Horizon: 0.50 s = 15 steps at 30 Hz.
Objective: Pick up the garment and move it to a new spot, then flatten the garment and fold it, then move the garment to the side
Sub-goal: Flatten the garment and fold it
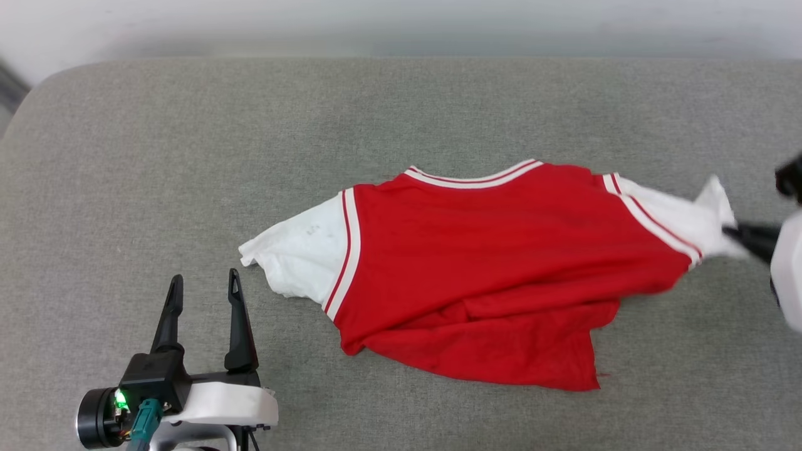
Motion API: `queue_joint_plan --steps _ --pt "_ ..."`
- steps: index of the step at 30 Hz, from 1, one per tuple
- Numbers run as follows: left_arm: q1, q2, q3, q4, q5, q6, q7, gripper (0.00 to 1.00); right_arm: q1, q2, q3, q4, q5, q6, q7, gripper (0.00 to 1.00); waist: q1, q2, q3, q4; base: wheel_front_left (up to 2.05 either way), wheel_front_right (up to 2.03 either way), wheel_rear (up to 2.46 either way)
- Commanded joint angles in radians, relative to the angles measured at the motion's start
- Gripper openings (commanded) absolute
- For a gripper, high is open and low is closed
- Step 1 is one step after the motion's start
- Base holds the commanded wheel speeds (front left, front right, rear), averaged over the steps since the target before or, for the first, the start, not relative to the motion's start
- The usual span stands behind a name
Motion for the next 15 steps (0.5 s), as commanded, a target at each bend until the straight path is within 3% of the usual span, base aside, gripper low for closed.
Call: queue_joint_plan --steps 1,4,11,12,14,15 --pt "0.012 0.0 0.002 0.0 0.006 -0.003 -0.003 1.0 0.057 -0.009 -0.015 0.0 0.009 -0.001 -0.016 0.0 0.0 0.0 -0.006 -0.006 0.0 0.0 0.0" --pt "0.018 -0.002 0.005 0.005 0.007 -0.007 -0.003 1.0 0.195 0.005 -0.052 0.03 0.031 -0.001 -0.052 0.0 0.0 0.0 -0.011 -0.01 0.0 0.0 0.0" --pt "0.024 -0.005 0.01 0.026 0.013 -0.018 -0.003 1.0 0.459 0.121 -0.134 0.16 0.078 -0.001 -0.12 0.0 0.0 0.0 -0.03 -0.013 0.0 0.0 0.0" --pt "0.026 -0.005 0.013 0.031 0.014 -0.019 -0.003 1.0 0.481 0.137 -0.151 0.176 0.084 -0.001 -0.131 0.13 0.0 0.0 -0.035 -0.014 0.0 0.0 0.0" --pt "0.029 0.002 0.02 0.038 0.015 -0.024 -0.003 1.0 0.5 0.157 -0.196 0.197 0.07 -0.001 -0.171 1.0 0.0 0.0 -0.046 -0.02 0.0 0.0 0.0" --pt "0.031 0.006 0.024 0.043 0.017 -0.025 -0.003 1.0 0.506 0.164 -0.22 0.2 0.058 -0.001 -0.195 1.0 0.0 0.0 -0.054 -0.023 0.0 0.0 0.0"
